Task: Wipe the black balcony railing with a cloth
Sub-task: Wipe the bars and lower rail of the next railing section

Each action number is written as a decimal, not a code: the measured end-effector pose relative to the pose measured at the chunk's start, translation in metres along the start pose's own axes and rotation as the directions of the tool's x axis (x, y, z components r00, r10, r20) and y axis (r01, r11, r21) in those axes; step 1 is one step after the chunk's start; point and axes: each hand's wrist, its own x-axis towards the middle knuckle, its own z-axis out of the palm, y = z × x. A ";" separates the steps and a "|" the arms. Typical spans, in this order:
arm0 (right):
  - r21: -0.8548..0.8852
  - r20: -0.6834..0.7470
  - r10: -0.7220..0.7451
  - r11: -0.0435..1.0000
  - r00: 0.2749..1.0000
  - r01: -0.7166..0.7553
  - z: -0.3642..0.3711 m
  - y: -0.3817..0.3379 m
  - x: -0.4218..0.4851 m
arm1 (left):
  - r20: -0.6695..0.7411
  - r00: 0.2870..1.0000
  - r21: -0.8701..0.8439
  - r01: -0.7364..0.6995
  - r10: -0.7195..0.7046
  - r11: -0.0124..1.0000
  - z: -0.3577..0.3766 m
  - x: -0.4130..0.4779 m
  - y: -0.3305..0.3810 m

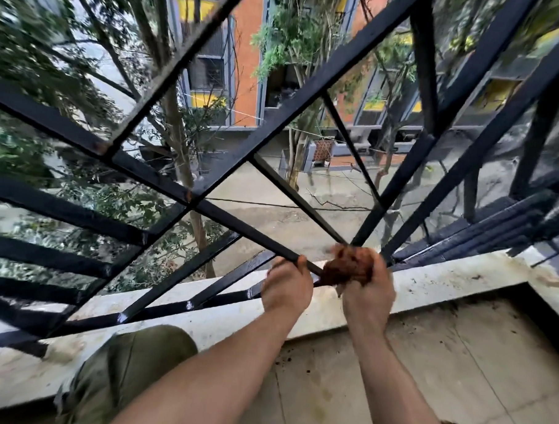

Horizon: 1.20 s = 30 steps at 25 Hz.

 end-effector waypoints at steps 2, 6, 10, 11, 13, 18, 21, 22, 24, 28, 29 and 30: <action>0.134 -0.177 -0.207 0.963 0.962 0.232 -0.016 -0.031 0.014 | -0.085 0.996 0.031 -0.038 0.041 0.999 -0.003 -0.024 0.016; -0.551 0.192 -0.394 0.714 0.899 0.432 -0.025 -0.047 0.025 | -0.122 0.992 -0.454 -0.089 0.037 0.887 -0.054 -0.034 0.061; -0.647 0.449 -0.124 0.638 0.885 0.418 -0.043 -0.069 0.033 | -0.047 0.999 -0.758 -0.048 0.019 0.650 -0.096 0.001 0.084; -0.629 0.402 -0.218 0.640 0.889 0.441 -0.047 -0.074 0.042 | -0.039 0.999 -0.817 -0.051 0.034 0.574 -0.093 0.002 0.085; -0.588 0.276 -0.353 0.673 0.894 0.448 -0.047 -0.077 0.048 | -0.048 0.998 -0.859 -0.056 0.029 0.510 -0.085 0.004 0.086; -0.617 0.443 -0.002 0.725 0.896 0.307 -0.028 -0.072 0.045 | -0.069 0.997 -0.886 -0.069 0.017 0.459 -0.085 0.002 0.091; -0.456 0.280 -0.050 0.872 0.959 0.178 -0.033 -0.081 0.049 | -0.037 0.999 -0.889 -0.046 0.028 0.456 -0.084 0.001 0.086; -0.445 0.280 -0.016 0.884 0.960 0.145 -0.032 -0.077 0.046 | -0.029 0.999 -0.874 -0.045 0.041 0.484 -0.086 0.000 0.086; -0.329 0.395 0.135 0.944 0.909 0.002 -0.021 -0.062 0.040 | -0.013 0.996 -0.774 -0.067 0.090 0.630 -0.097 -0.006 0.086; 0.083 0.544 0.242 0.937 0.803 -0.339 -0.017 -0.123 0.020 | -0.026 0.972 -0.816 -0.156 0.234 0.556 -0.110 -0.027 0.043; 0.138 0.572 0.155 0.950 0.806 -0.280 -0.014 -0.130 0.017 | -0.077 0.967 -0.867 -0.185 0.243 0.462 -0.112 -0.030 0.033; 0.124 0.571 0.092 0.973 0.816 -0.197 -0.012 -0.134 0.011 | -0.084 0.976 -0.916 -0.154 0.199 0.370 -0.114 -0.029 0.028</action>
